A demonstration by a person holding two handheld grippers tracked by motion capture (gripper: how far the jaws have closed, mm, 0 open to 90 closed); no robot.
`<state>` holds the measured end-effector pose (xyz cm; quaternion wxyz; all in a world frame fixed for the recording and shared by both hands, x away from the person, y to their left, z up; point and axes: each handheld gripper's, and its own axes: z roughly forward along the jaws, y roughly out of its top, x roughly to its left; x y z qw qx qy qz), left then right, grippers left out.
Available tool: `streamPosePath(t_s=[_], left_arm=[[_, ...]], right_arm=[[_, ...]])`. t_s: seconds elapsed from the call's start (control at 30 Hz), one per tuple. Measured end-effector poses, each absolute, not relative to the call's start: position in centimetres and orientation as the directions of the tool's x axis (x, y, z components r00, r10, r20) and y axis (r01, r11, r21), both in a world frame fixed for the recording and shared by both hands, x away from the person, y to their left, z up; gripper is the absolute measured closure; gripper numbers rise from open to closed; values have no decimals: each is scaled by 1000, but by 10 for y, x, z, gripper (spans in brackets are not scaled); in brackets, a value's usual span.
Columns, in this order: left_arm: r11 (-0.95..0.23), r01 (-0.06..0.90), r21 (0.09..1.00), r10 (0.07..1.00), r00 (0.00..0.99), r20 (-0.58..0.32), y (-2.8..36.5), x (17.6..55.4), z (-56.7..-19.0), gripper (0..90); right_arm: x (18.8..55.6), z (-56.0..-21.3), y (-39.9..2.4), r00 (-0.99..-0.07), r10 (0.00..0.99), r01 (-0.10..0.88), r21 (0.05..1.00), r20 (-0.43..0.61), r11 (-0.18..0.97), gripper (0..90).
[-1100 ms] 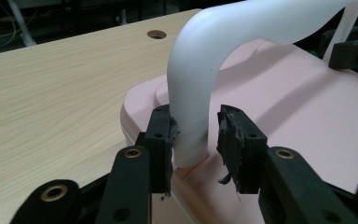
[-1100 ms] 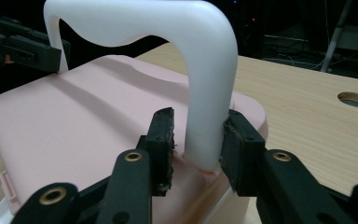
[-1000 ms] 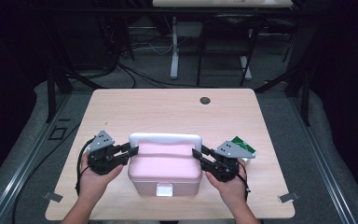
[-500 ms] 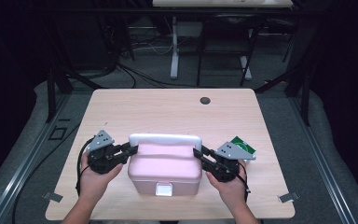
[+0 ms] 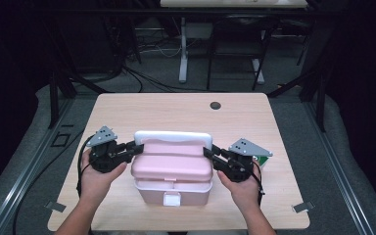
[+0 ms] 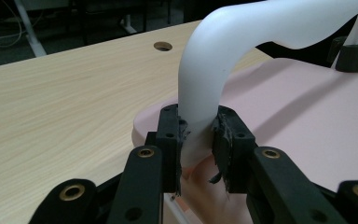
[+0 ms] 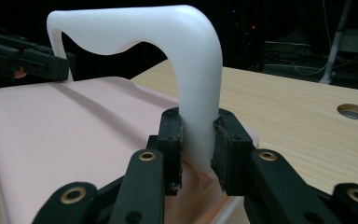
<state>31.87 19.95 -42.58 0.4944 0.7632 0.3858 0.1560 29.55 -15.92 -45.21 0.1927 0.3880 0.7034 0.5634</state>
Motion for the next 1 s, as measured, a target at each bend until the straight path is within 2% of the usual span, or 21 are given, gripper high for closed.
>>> streamPosePath(t_s=[0.3,0.43,0.67,1.0], left_arm=[[-199,415,888,744,653,-138,208,314,-419,713],[-200,398,895,746,654,-125,220,304,-416,744],[-248,398,883,734,672,-96,238,282,-424,874],[-265,416,870,701,702,-122,239,264,-443,898]], right_arm=[[298,-448,-161,-612,764,353,935,203,34,742],[299,-448,-161,-618,759,352,935,204,35,743],[299,-447,-160,-613,764,348,937,202,32,742],[299,-447,-160,-610,766,346,938,201,29,741]])
